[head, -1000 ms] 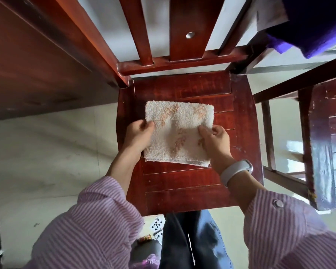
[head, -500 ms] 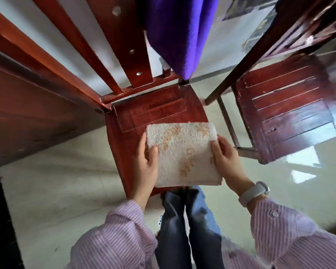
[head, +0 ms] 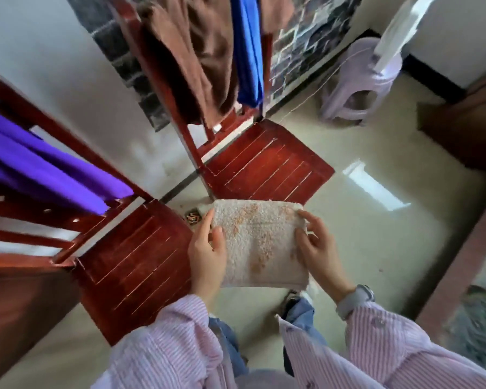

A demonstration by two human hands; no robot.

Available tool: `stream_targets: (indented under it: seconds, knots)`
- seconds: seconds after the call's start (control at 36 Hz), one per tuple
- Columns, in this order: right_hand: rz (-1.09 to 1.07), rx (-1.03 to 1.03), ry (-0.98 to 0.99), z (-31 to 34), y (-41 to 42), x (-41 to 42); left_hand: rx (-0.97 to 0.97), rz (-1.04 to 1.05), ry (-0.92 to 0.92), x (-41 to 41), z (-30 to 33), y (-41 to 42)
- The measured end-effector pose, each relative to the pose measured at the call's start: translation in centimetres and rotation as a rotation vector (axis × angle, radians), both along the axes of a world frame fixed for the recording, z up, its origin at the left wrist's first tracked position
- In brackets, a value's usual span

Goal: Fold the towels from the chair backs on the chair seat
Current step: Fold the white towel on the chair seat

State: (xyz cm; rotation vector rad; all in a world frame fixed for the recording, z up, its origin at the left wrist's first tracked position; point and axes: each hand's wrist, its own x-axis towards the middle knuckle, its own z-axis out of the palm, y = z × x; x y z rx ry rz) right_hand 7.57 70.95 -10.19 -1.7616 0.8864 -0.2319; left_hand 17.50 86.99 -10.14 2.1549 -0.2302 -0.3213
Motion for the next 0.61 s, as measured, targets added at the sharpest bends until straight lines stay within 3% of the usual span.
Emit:
stream_targets:
  seconds: [0.22,0.61]
  knots:
    - [-0.180,0.018,-0.041,2.9,-16.5,-8.3,-0.010,-0.111,0.103,-4.9,2.8,-18.0]
    - [-0.535,-0.016,-0.059,4.6,-39.0,-15.5,-0.039,-0.507,0.056,-7.5,4.9,-46.3]
